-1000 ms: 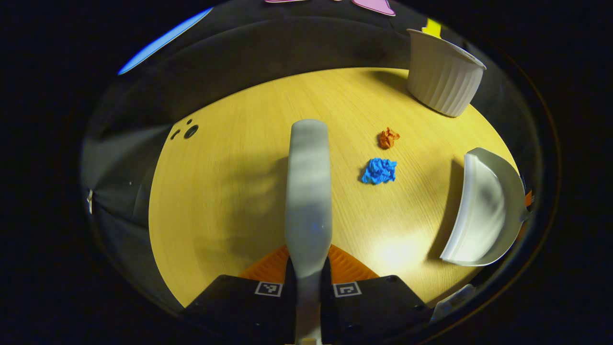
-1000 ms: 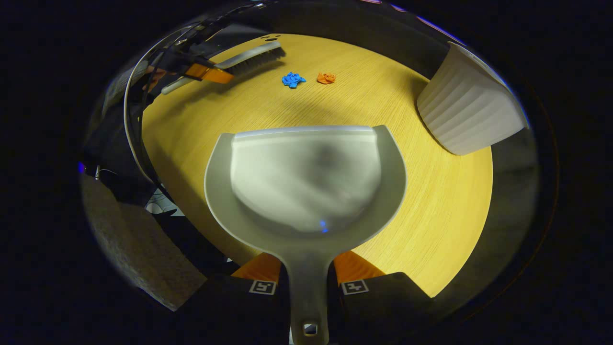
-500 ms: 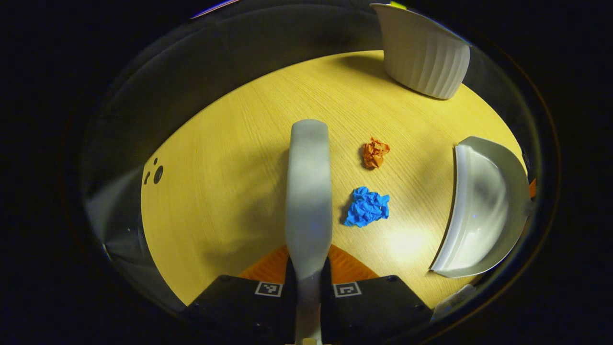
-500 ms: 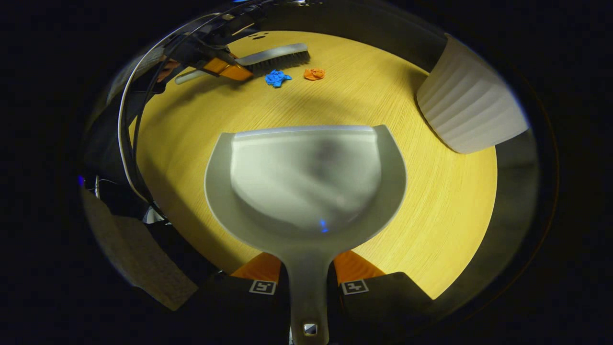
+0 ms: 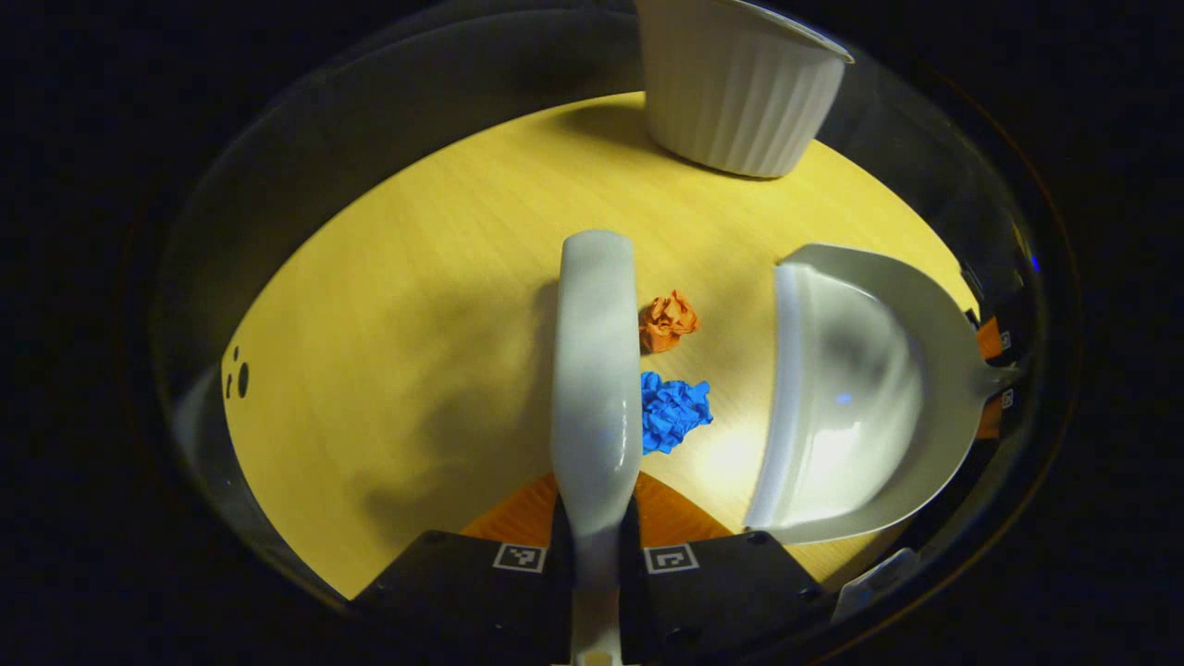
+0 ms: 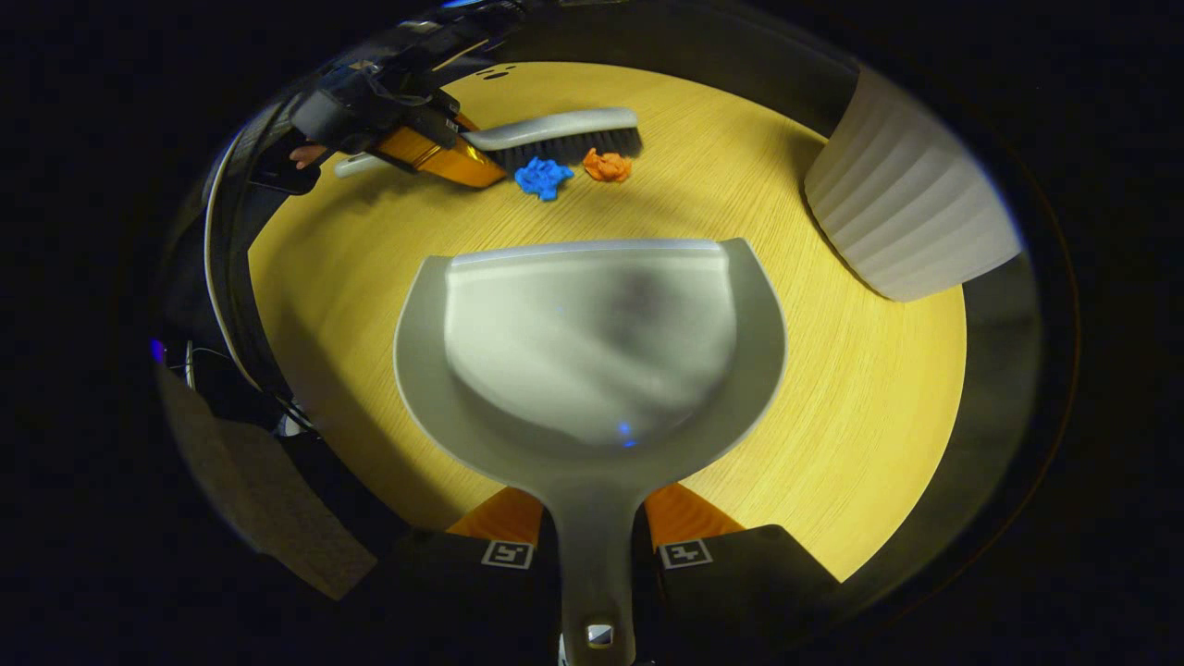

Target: Pick up the small broom and dustpan from the desktop, sweep the trash into the dustpan with the broom, and then empty the trash into the garbage bin.

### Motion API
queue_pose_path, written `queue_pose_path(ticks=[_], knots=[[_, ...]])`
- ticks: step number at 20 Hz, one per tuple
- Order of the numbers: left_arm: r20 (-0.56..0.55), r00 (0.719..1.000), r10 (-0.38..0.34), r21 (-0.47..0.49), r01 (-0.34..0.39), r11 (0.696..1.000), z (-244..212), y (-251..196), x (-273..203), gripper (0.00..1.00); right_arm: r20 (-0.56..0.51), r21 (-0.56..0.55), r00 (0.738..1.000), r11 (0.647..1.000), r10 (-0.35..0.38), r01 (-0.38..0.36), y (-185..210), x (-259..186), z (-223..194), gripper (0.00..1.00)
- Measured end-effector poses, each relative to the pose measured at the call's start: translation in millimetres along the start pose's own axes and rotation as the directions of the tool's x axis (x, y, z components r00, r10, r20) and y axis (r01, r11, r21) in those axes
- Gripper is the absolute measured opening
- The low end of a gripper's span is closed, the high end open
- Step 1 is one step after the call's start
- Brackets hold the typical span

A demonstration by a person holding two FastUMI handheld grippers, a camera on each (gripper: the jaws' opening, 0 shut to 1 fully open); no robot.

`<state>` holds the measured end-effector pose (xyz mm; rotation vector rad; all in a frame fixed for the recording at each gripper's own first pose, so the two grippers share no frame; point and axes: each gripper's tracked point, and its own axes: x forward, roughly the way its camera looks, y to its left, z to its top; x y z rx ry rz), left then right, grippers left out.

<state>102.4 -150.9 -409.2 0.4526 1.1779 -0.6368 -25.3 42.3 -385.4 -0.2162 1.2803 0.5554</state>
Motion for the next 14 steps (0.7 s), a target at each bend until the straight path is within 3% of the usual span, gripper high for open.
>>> queue_pose_path(ticks=[4,8,9,14], knots=[[-0.004,0.991,-0.132,0.024,0.132,0.991,-2,-53,-5,0.24,0.011,-0.012,1.000,1.000,0.000,0.001,0,3,-2,0.34],[-0.005,0.964,-0.267,0.044,0.267,0.963,-4,-96,-18,0.26,0.040,-0.033,0.999,0.999,-0.005,0.006,-2,4,-4,0.34],[-0.006,0.962,-0.272,0.036,0.272,0.962,-4,-100,-21,0.22,0.051,-0.039,0.999,0.999,-0.007,0.009,-3,5,-6,0.38],[0.082,0.976,-0.203,-0.071,0.209,0.975,-4,-79,-42,0.24,0.126,-0.017,0.992,1.000,-0.016,0.018,-4,11,-9,0.34]])
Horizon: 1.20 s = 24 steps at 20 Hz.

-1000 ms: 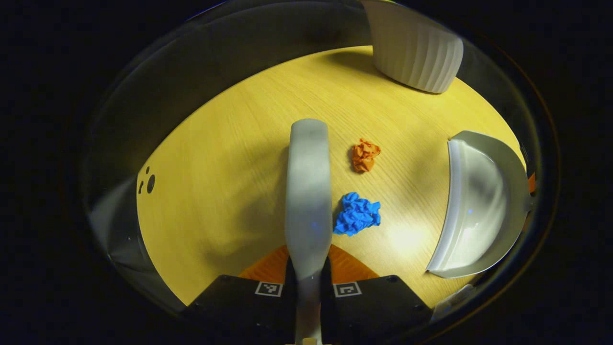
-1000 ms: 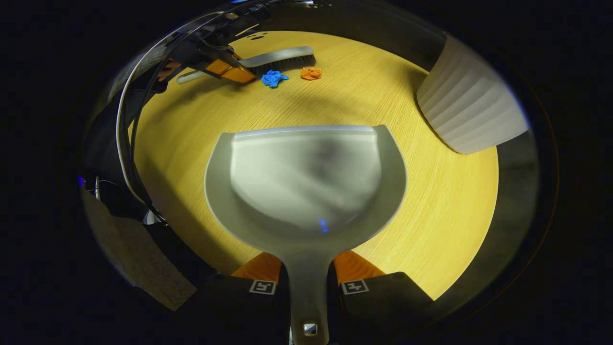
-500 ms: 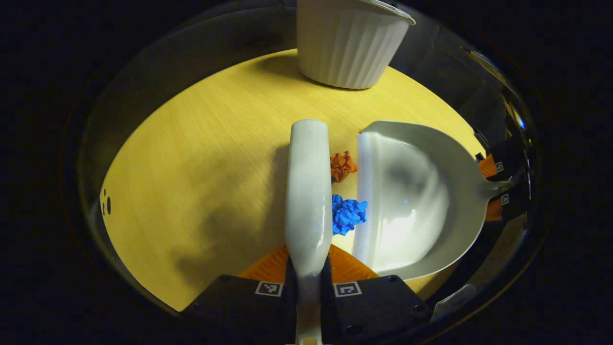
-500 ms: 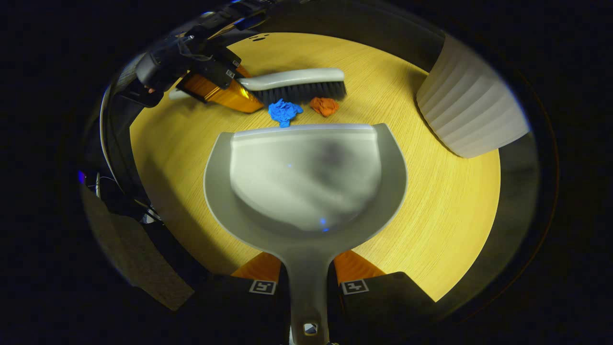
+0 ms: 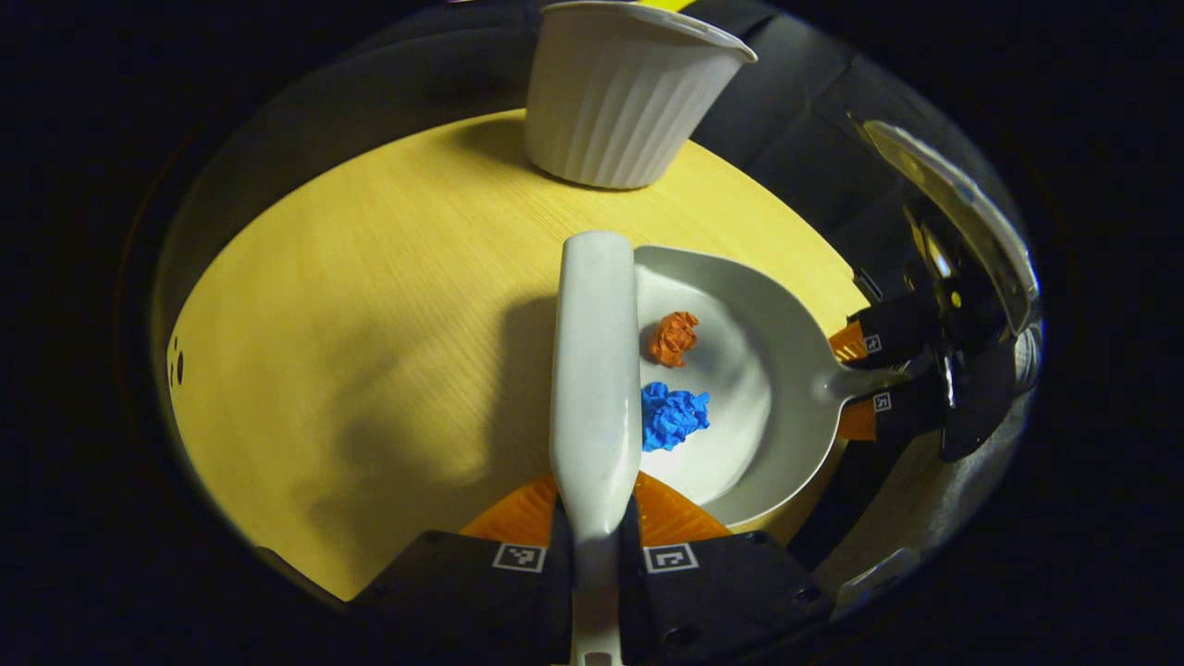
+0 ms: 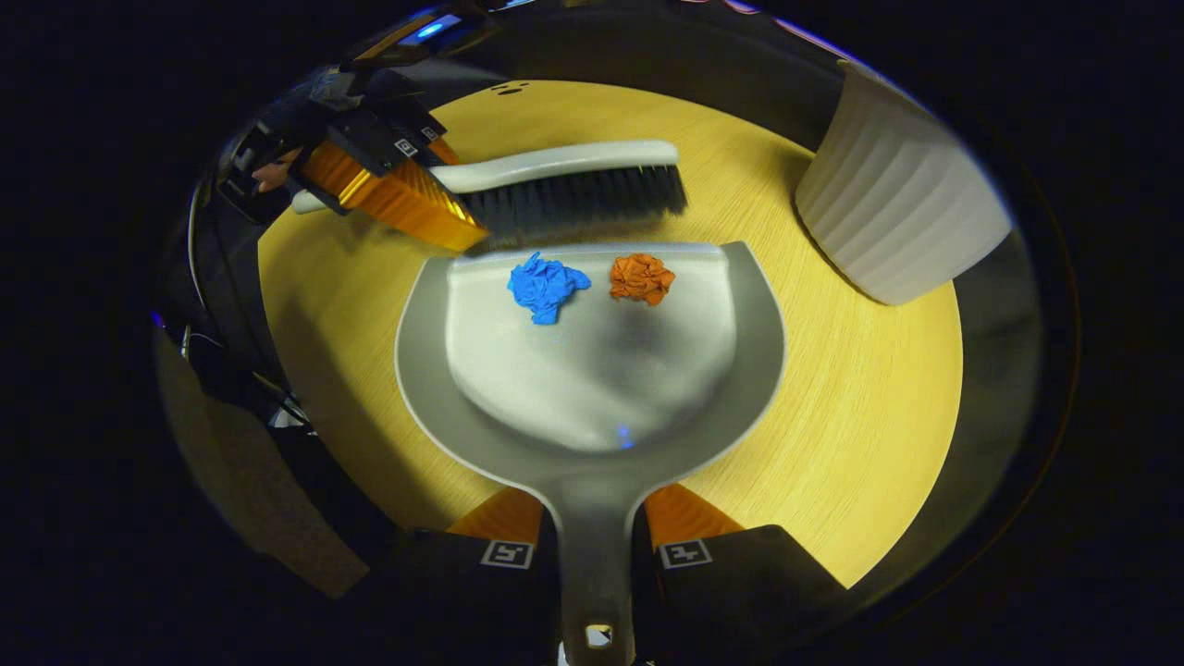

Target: Pick up the small broom and dustpan from the desktop, sweep the trash into the dustpan with the broom, and then empty the trash into the garbage bin.

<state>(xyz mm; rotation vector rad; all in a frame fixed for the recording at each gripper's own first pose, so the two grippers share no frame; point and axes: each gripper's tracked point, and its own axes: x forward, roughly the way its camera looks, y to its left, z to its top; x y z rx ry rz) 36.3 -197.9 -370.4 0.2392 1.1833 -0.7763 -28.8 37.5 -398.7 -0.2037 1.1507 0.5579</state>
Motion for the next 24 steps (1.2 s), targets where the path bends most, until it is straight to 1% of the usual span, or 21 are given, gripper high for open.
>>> queue_pose_path(ticks=[2,3,4,5,6,7,9,10,12,14,17,20,22,24], knots=[[0.029,0.995,0.093,-0.048,-0.092,0.995,-4,26,-17,0.24,0.002,0.025,1.000,1.000,-0.009,0.009,4,-1,0,0.34],[0.037,0.989,0.141,-0.073,-0.139,0.988,-8,41,-27,0.24,-0.002,0.045,1.000,0.999,-0.009,0.009,6,-3,0,0.31],[0.042,0.983,0.177,-0.106,-0.171,0.979,-14,59,-38,0.24,-0.006,0.066,1.000,0.998,-0.012,0.012,8,-3,0,0.34],[0.044,0.979,0.201,-0.144,-0.193,0.971,-20,72,-49,0.24,-0.007,0.089,1.000,0.996,-0.016,0.016,10,-6,2,0.34],[0.046,0.974,0.221,-0.179,-0.210,0.961,-28,79,-59,0.24,-0.005,0.106,1.000,0.994,-0.019,0.019,12,-5,1,0.31],[0.044,0.971,0.235,-0.203,-0.221,0.954,-38,86,-69,0.24,-0.002,0.125,1.000,0.992,-0.024,0.025,14,-5,2,0.34],[0.031,0.965,0.259,-0.225,-0.246,0.943,-59,103,-75,0.24,0.007,0.157,0.999,0.987,-0.045,0.043,17,-6,1,0.34],[0.021,0.963,0.268,-0.231,-0.257,0.939,-67,101,-72,0.24,0.009,0.170,0.998,0.984,-0.059,0.056,20,-6,1,0.34],[0.014,0.964,0.267,-0.246,-0.256,0.935,-78,98,-72,0.22,0.015,0.192,0.996,0.978,-0.086,0.081,20,-10,4,0.34],[0.012,0.965,0.260,-0.256,-0.249,0.934,-90,95,-74,0.24,0.020,0.225,0.995,0.970,-0.102,0.095,20,-9,7,0.34],[0.012,0.971,0.239,-0.259,-0.228,0.939,-105,88,-75,0.24,0.016,0.256,0.992,0.960,-0.124,0.116,22,-10,11,0.34],[0.015,0.975,0.223,-0.245,-0.213,0.946,-116,83,-74,0.24,0.044,0.291,0.987,0.947,-0.154,0.135,17,-8,20,0.34],[0.020,0.977,0.211,-0.245,-0.200,0.949,-121,82,-73,0.24,0.064,0.322,0.980,0.933,-0.188,0.158,15,-12,20,0.34],[0.026,0.979,0.204,-0.248,-0.192,0.950,-127,81,-75,0.24,0.072,0.332,0.969,0.922,-0.237,0.201,8,-14,23,0.34]])
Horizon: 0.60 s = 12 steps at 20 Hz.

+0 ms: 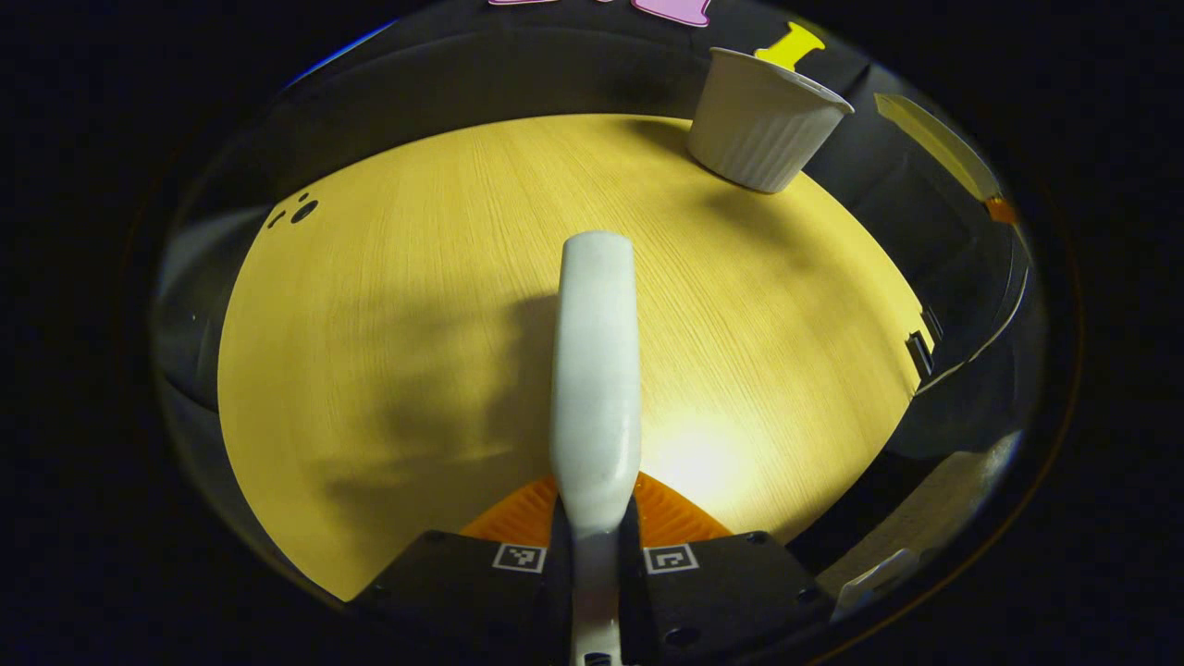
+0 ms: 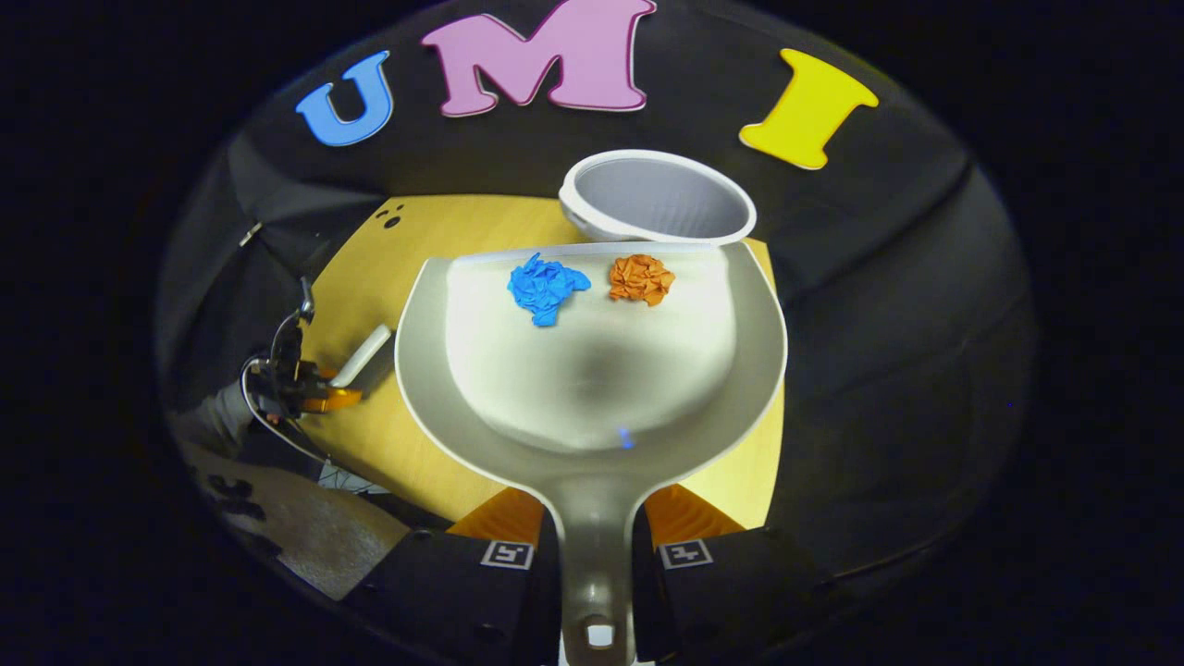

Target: Pick up the small broom and dustpan from the desktop, sweep the trash into the dustpan with the broom, and then empty the trash into the garbage bin.

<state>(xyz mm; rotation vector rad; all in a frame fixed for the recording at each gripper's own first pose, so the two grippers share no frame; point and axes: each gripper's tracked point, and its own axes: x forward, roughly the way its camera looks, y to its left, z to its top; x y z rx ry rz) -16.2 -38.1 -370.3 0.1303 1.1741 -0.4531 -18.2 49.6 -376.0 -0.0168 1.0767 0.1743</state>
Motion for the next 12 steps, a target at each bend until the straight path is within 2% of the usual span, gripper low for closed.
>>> queue_pose_path(ticks=[7,12], knots=[[0.008,1.000,-0.010,-0.007,0.010,1.000,-12,9,-6,0.24,0.004,-0.025,0.990,0.989,-0.144,0.145,-2,32,20,0.34],[0.016,1.000,-0.014,-0.031,0.015,0.999,-18,17,-8,0.24,-0.062,-0.085,0.970,0.969,-0.237,0.231,-1,44,15,0.38]])
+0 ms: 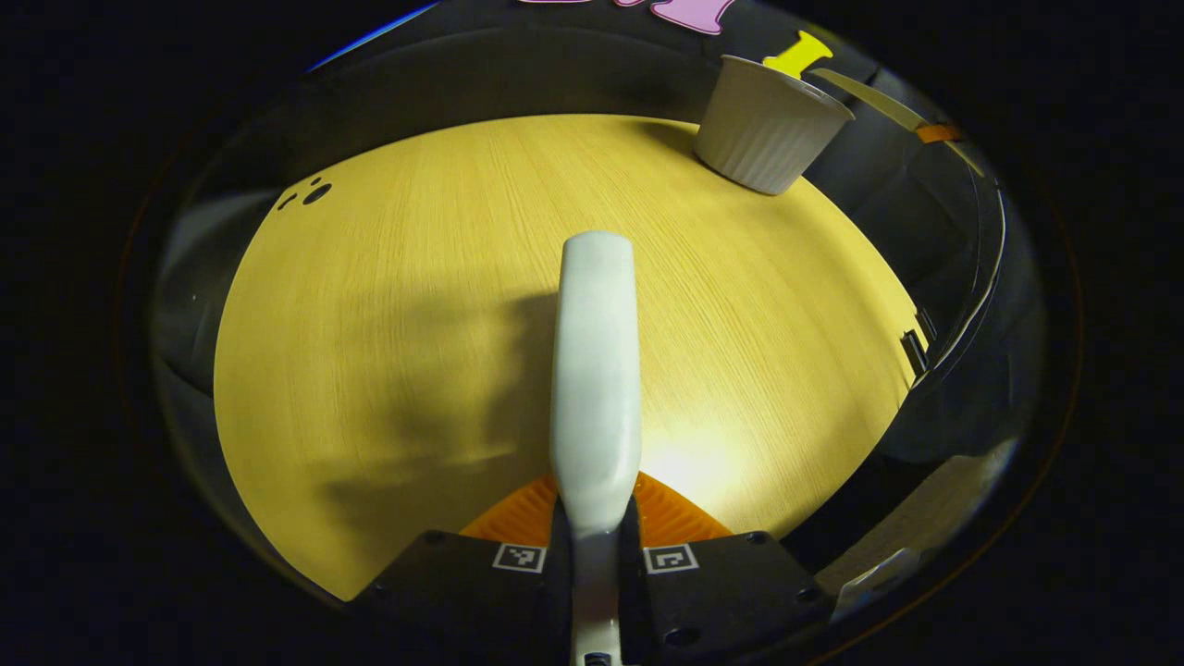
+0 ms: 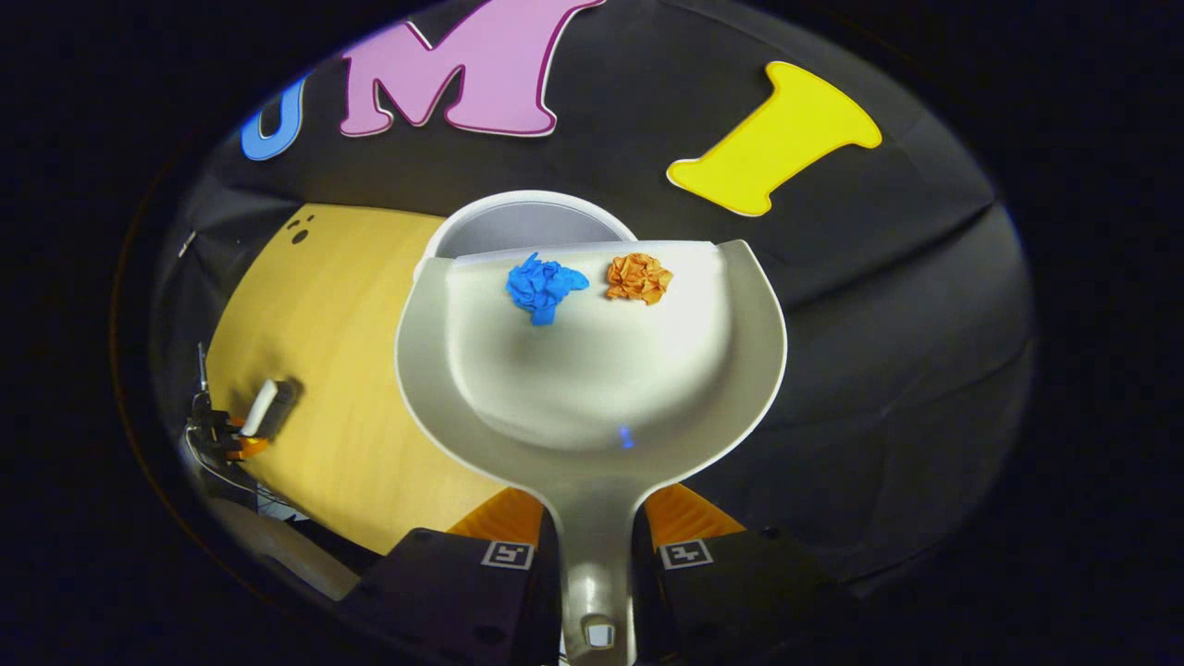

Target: Pick up the small broom and dustpan from the desktop, sweep the trash into the dustpan with the broom, and then empty the trash into the garbage bin.

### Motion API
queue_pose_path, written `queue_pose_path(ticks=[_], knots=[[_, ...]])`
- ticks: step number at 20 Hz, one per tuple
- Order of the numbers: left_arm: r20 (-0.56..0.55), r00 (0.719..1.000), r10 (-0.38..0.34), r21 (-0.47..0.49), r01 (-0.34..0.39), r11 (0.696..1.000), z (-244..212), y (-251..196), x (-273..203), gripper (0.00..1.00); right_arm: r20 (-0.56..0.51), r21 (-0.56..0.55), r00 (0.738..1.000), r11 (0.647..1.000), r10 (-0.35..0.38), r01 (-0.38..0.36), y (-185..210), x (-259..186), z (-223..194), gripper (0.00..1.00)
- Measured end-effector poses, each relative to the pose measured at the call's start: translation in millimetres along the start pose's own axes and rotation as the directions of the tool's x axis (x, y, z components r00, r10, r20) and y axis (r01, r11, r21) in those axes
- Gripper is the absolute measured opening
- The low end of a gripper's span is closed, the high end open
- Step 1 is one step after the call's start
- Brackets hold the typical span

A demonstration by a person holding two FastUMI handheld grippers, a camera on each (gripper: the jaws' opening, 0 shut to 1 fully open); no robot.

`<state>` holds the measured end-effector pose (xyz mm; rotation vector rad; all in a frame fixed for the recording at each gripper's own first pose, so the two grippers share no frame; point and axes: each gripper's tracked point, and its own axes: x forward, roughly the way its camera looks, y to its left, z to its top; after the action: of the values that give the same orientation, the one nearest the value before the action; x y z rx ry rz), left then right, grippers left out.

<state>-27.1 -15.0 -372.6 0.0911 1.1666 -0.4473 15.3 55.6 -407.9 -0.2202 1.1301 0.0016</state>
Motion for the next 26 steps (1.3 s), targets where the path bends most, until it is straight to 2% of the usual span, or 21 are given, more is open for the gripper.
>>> queue_pose_path(ticks=[1,3,7,8,9,10,15,19,20,21,26], knots=[[0.001,1.000,0.000,-0.003,0.000,1.000,0,1,-1,0.24,-0.017,-0.013,1.000,1.000,-0.013,0.013,0,-2,1,0.34],[0.001,1.000,-0.002,-0.006,0.002,1.000,-1,1,1,0.24,-0.038,-0.053,0.998,0.998,-0.047,0.044,-5,-11,5,0.34],[-0.004,1.000,-0.006,0.001,0.006,1.000,-1,1,3,0.24,-0.095,-0.222,0.985,0.968,-0.142,0.118,-38,-25,10,0.34],[-0.004,1.000,-0.007,0.002,0.007,1.000,-1,1,4,0.24,-0.111,-0.255,0.982,0.959,-0.156,0.123,-44,-27,12,0.39],[-0.003,1.000,-0.008,0.001,0.008,1.000,0,0,5,0.24,-0.126,-0.276,0.978,0.953,-0.165,0.125,-47,-29,12,0.31],[-0.002,1.000,-0.008,0.001,0.008,1.000,0,-1,5,0.24,-0.141,-0.285,0.975,0.950,-0.172,0.126,-48,-30,13,0.34],[-0.007,1.000,-0.012,-0.008,0.012,1.000,-1,-6,7,0.24,-0.217,-0.330,0.960,0.939,-0.178,0.100,-53,-29,17,0.34],[-0.012,1.000,-0.010,-0.014,0.010,1.000,-1,-7,6,0.24,-0.233,-0.324,0.959,0.943,-0.160,0.078,-51,-27,18,0.34],[-0.014,1.000,-0.008,-0.012,0.008,1.000,-1,-6,7,0.24,-0.235,-0.325,0.959,0.943,-0.157,0.075,-51,-26,18,0.31],[-0.016,1.000,-0.005,-0.013,0.005,1.000,0,-6,7,0.24,-0.238,-0.327,0.959,0.943,-0.154,0.070,-52,-27,19,0.34],[-0.019,1.000,0.001,-0.019,-0.002,1.000,1,-8,7,0.24,-0.234,-0.317,0.962,0.946,-0.141,0.061,-52,-24,21,0.34]])
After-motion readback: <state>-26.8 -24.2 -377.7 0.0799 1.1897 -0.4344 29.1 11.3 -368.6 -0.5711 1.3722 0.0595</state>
